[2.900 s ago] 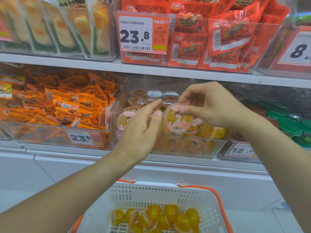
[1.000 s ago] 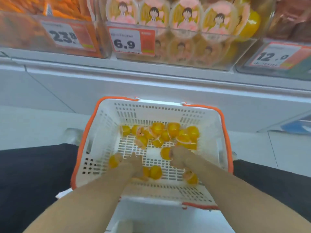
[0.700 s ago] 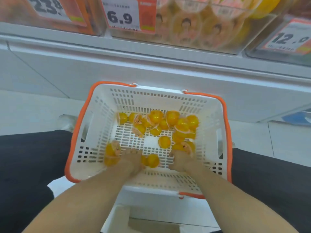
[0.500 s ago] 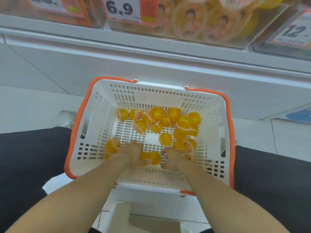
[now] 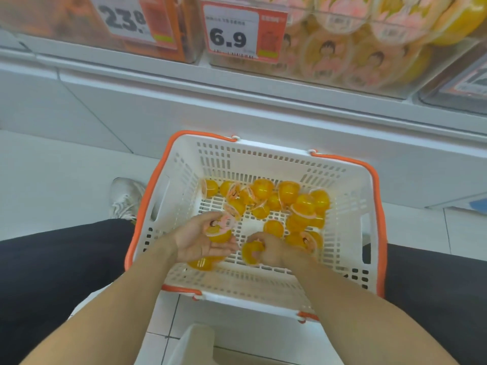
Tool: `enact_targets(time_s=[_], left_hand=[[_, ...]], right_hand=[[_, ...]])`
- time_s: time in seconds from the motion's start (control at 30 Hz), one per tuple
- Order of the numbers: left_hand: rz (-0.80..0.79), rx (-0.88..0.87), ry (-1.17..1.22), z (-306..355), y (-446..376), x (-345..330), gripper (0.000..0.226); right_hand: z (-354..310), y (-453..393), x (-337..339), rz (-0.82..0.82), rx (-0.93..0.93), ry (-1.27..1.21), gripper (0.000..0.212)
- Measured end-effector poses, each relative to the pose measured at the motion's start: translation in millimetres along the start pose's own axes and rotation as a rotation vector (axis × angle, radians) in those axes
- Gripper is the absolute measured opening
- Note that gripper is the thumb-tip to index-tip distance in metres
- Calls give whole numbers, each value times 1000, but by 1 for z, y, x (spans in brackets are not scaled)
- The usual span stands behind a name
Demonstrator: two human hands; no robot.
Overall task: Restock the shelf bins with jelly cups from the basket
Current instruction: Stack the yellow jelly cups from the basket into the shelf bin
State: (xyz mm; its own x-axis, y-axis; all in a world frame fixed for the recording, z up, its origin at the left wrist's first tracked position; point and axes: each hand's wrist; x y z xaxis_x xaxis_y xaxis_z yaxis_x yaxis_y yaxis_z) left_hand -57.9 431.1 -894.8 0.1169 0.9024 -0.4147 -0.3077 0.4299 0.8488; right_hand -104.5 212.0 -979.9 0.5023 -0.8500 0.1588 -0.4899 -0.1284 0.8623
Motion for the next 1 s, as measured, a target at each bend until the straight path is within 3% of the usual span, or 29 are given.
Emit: enact_targets(time_s=[0.07,0.13,0.27,0.47,0.6,0.7,0.9,1.0], left_hand=[[-12,-64,120,13,6,-7,36],[-43,-158,70,32,11,-17,34],[-21,-283,-181,67,34,-55,28],[94,-524,-508,93,68,-117,43],[128,-830,-615,108,91,-141,34],[183,-940,-649,124,111,-152,27],[135,-1031,-614,165,162,-165,26],[112,-1099,-701,182,185,-170,26]], right_hand=[[-14,14,26,-25,26,-374,36],[-34,33,48,-98,86,-697,34],[-80,74,79,-232,274,-944,45],[-127,134,111,-197,553,-826,37],[-149,165,127,-167,708,-786,58],[-167,188,138,-105,824,-698,68],[-207,244,160,-222,1004,-605,47],[-225,263,168,-256,957,-569,42]])
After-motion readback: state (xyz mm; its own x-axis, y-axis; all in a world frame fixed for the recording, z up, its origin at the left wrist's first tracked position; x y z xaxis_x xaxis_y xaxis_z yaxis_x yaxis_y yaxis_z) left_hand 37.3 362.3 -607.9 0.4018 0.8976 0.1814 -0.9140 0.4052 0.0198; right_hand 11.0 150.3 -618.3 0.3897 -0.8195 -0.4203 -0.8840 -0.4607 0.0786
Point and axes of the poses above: each hand's wrist, its own y-axis away from the middle knuckle, its own x-axis out of the back of the hand, z = x × y, and after that the axes turned 3 degrees about z, right-handed
